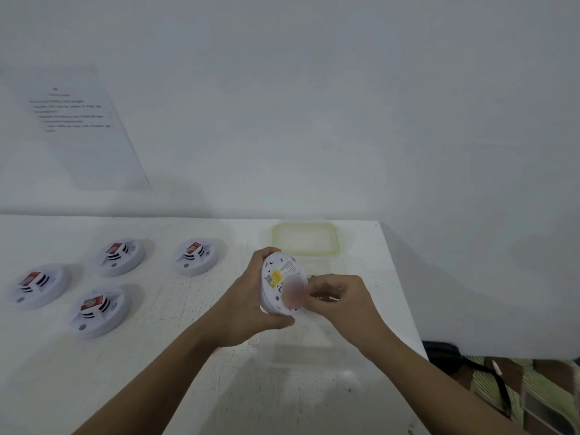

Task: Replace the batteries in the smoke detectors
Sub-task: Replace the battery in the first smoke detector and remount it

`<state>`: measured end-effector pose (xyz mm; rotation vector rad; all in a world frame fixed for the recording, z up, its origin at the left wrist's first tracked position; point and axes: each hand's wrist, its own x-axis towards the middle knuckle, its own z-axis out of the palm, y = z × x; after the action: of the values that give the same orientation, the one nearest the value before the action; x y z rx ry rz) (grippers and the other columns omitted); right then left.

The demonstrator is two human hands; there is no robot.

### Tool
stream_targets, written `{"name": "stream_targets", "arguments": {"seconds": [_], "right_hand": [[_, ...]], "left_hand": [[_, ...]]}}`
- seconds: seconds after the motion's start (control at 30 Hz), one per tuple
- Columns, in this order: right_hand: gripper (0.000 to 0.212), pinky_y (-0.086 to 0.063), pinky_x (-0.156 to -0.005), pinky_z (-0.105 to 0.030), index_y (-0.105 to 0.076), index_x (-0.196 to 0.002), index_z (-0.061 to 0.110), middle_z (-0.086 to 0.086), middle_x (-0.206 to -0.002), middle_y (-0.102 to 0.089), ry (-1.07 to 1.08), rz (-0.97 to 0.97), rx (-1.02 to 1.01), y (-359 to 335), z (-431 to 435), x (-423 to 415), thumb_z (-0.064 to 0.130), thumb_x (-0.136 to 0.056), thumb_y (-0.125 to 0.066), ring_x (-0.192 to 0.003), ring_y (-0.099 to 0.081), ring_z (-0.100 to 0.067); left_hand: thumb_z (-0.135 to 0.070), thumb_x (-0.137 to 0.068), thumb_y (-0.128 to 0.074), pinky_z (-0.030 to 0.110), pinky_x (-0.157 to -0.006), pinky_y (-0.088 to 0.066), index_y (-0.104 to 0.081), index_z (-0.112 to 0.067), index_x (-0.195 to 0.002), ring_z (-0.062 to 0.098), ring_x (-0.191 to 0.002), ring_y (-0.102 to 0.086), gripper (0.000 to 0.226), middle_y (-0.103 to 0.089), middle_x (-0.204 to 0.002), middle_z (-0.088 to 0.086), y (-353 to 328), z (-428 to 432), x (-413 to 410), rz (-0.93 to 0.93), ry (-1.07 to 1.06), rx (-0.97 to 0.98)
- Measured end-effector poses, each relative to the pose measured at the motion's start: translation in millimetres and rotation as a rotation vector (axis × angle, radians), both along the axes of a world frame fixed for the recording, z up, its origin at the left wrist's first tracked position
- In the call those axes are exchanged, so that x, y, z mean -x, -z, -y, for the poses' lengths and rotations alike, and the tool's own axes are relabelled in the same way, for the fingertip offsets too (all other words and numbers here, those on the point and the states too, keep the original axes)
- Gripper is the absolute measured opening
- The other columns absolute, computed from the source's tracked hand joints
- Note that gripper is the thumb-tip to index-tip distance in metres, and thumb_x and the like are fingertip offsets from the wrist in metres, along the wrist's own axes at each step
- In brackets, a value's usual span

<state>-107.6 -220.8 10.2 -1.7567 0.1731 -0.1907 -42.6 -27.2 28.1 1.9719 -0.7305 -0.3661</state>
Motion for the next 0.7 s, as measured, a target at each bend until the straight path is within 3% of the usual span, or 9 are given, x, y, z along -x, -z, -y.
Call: {"name": "stream_targets", "arguments": {"seconds": [0.13,0.47,0.6,0.7], "right_hand": [[0.015,-0.057,-0.070,-0.019,-0.078,-0.088,0.006,-0.002,-0.083,-0.078,0.027,0.010,-0.021,-3.0,0.1,-0.8,0.002,-0.075,-0.085,-0.077,-0.074,-0.012],[0.002,-0.050,-0.066,-0.011,-0.071,-0.089,0.006,-0.001,-0.086,-0.072,0.072,-0.058,-0.055,-0.7,-4.6,-3.6,0.005,-0.091,-0.071,-0.073,-0.065,0.002],[0.007,-0.059,-0.078,-0.024,-0.068,-0.090,0.009,-0.002,-0.091,-0.072,0.055,-0.072,-0.039,-0.2,-3.1,-5.1,0.014,-0.095,-0.068,-0.090,-0.069,-0.012],[0.013,-0.061,-0.085,-0.034,-0.067,-0.089,0.007,-0.004,-0.090,-0.073,0.043,-0.083,-0.046,-0.4,-2.1,-5.7,0.019,-0.095,-0.068,-0.091,-0.071,-0.017]], "left_hand": [[-0.012,-0.070,-0.091,0.014,-0.084,-0.054,-0.028,-0.035,-0.140,-0.010,-0.116,-0.052,0.098,-0.050,-0.116,-0.037,4.0,-0.3,0.2,-0.009,-0.020,0.038],[-0.005,-0.071,-0.089,0.018,-0.085,-0.056,-0.030,-0.033,-0.137,-0.005,-0.115,-0.056,0.093,-0.052,-0.114,-0.033,3.5,9.8,5.4,-0.013,-0.013,0.091],[-0.008,-0.071,-0.090,0.014,-0.082,-0.055,-0.030,-0.040,-0.132,-0.010,-0.115,-0.053,0.091,-0.051,-0.112,-0.036,2.4,11.9,4.8,-0.001,-0.013,0.069],[-0.010,-0.071,-0.090,0.012,-0.082,-0.054,-0.031,-0.041,-0.131,-0.010,-0.117,-0.051,0.090,-0.051,-0.114,-0.033,5.0,9.2,3.6,0.007,-0.025,0.055]]}}
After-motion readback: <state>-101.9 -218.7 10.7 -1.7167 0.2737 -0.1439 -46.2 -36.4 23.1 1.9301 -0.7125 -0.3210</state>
